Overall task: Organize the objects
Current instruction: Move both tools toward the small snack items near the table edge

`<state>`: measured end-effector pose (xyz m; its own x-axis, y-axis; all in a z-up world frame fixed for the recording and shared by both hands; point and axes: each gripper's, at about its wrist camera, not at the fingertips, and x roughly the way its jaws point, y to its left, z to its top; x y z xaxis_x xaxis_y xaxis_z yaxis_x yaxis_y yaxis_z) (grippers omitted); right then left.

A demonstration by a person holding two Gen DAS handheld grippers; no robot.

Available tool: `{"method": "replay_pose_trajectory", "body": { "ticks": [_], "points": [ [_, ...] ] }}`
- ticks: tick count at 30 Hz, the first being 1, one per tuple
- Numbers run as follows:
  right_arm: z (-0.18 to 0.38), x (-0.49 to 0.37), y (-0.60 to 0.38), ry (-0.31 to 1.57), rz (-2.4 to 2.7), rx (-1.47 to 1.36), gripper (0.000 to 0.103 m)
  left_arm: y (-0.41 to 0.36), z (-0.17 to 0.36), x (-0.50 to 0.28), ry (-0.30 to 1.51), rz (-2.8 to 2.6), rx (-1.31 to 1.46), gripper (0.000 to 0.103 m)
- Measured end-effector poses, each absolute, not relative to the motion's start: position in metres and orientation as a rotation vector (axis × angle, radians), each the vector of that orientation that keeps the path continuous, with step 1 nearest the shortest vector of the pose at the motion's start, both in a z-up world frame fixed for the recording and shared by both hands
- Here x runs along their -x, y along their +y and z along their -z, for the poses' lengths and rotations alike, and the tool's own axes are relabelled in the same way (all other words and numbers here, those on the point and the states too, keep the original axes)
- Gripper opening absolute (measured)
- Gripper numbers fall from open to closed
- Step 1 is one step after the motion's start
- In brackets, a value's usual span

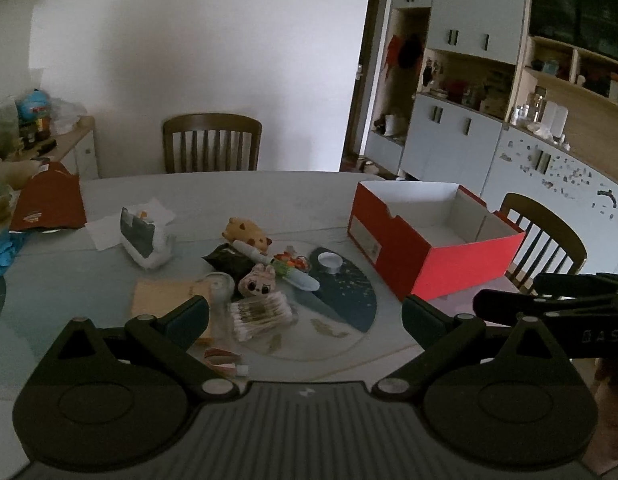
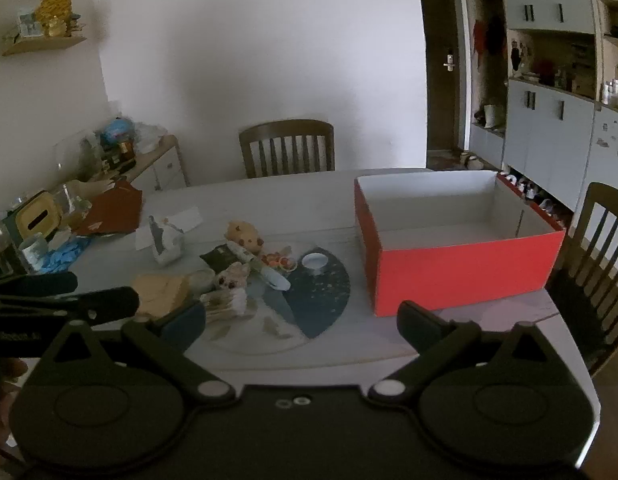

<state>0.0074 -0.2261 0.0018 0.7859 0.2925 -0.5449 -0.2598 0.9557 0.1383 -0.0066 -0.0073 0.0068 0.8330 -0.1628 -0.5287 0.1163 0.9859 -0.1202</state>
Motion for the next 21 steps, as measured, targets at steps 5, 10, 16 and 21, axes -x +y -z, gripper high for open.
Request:
{"method": "replay_pose_trajectory", "body": {
  "ticks": [5,10,16,21],
  "points": [
    [-0.001,-0.008,-0.222,0.599,-0.309,-0.053,0.101,-0.007,-0.006,0.006,0.568,0.163,0.077,0.103],
    [0.0,-0.01,-0.216,0.609,-0.316,-0.045,0.1,-0.004,-0.005,0.006,0.571,0.159,0.081,0.103],
    [0.007,-0.022,-0.206,0.639,-0.322,-0.037,0.1,0.008,0.0,0.0,0.585,0.158,0.081,0.103],
    [0.023,-0.037,-0.191,0.679,-0.322,-0.018,0.098,0.025,0.02,-0.011,0.62,0.121,0.067,0.103]
  ]
}}
